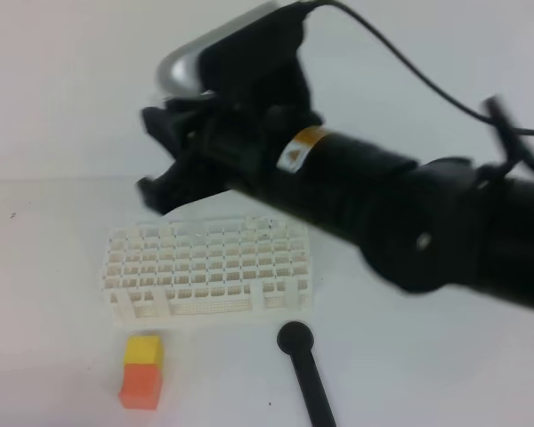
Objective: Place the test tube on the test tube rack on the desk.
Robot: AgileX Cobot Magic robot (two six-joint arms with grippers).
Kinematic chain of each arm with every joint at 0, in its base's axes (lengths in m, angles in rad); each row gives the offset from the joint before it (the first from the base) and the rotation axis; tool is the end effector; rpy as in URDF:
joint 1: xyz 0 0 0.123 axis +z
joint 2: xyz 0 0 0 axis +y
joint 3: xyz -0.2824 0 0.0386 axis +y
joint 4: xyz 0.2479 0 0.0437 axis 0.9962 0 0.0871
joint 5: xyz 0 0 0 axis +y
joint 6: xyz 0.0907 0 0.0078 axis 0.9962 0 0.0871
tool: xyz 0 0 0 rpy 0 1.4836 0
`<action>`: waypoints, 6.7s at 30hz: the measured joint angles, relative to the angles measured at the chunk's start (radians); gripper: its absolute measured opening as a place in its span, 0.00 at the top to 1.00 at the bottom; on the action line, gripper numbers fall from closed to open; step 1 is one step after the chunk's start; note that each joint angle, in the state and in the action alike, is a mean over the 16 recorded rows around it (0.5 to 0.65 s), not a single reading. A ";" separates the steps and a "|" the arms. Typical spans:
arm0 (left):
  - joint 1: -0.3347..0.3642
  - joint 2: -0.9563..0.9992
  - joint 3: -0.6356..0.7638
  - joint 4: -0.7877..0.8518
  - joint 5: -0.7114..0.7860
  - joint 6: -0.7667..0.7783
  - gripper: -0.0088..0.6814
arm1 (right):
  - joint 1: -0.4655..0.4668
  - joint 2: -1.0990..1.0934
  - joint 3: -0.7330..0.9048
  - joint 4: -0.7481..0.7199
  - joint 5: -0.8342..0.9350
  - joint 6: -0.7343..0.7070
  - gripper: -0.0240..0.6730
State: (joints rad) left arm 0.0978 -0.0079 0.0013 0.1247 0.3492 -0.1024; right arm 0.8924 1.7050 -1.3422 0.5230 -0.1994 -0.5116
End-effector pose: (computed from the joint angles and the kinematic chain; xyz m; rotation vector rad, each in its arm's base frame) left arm 0.0523 0.0090 0.1818 -0.1057 1.8220 0.1183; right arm 0.2664 0.3163 0.3412 -0.6649 1.5723 0.5900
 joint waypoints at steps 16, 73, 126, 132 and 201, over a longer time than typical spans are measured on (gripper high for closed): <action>0.000 0.000 0.000 -0.010 -0.002 -0.078 0.99 | 0.139 0.258 -0.036 -0.281 -0.429 0.230 0.79; -0.109 0.001 0.000 -0.024 -0.007 -0.181 0.99 | 0.127 0.583 -0.272 -0.238 -0.516 0.175 0.79; -0.109 0.002 0.000 -0.022 -0.008 -0.179 0.99 | 0.155 0.650 -0.230 -0.147 -0.569 0.173 0.79; -0.109 0.002 0.000 -0.022 -0.008 -0.179 0.99 | 0.156 0.661 -0.230 -0.145 -0.572 0.172 0.79; -0.109 0.002 0.000 -0.022 -0.007 -0.179 0.99 | 0.070 -0.741 0.438 -0.343 -0.030 -0.329 0.97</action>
State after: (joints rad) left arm -0.0108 -0.0055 0.0013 0.1028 0.3417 -0.2816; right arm 0.9628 0.9637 -0.9037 0.1799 -0.2293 -0.8405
